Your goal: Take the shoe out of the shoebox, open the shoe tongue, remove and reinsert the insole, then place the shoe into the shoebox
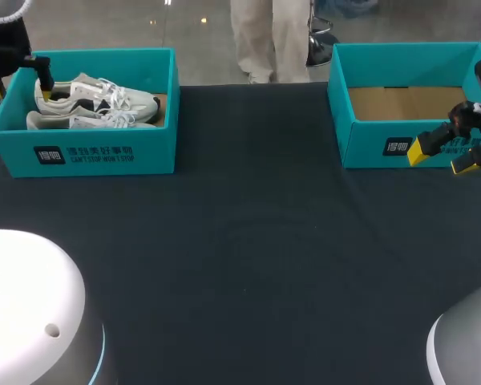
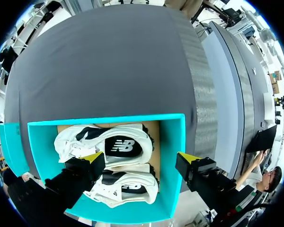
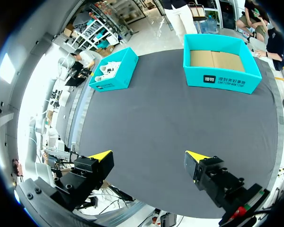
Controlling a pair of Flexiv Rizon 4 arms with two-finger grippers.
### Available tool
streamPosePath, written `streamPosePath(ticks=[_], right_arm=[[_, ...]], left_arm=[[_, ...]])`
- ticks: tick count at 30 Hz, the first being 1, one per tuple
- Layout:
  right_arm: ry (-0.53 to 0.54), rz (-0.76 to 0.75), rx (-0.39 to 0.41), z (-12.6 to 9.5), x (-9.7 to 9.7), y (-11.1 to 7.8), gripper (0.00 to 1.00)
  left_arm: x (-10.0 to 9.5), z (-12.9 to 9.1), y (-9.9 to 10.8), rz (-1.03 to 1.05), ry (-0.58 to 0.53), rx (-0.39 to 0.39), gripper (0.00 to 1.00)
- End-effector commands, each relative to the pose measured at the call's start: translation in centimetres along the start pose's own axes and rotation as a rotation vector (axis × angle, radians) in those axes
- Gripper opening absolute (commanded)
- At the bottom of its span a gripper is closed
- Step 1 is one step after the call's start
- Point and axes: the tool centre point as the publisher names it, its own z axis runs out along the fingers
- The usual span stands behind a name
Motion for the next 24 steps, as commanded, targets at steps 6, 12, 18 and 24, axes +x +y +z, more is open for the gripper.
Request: streamPosePath(ticks=[6, 12, 18, 24], right_arm=[[-0.001, 0.001, 0.005, 0.1, 0.0, 0.3, 1.0], [-0.001, 0.001, 0.005, 0.1, 0.0, 0.3, 1.0], [-0.001, 0.001, 0.005, 0.1, 0.0, 0.3, 1.0], [-0.001, 0.001, 0.005, 0.1, 0.0, 0.3, 1.0]], left_arm=[[0.4, 3.8, 1.2, -0.009, -0.02, 0.043, 1.0], [-0.2, 5.4, 1.4, 0.005, -0.022, 0.044, 1.0], [-0.1, 7.1, 1.7, 0.015, -0.03, 0.051, 1.0], [0.0, 8.0, 1.8, 0.02, -0.031, 0.049, 1.0]])
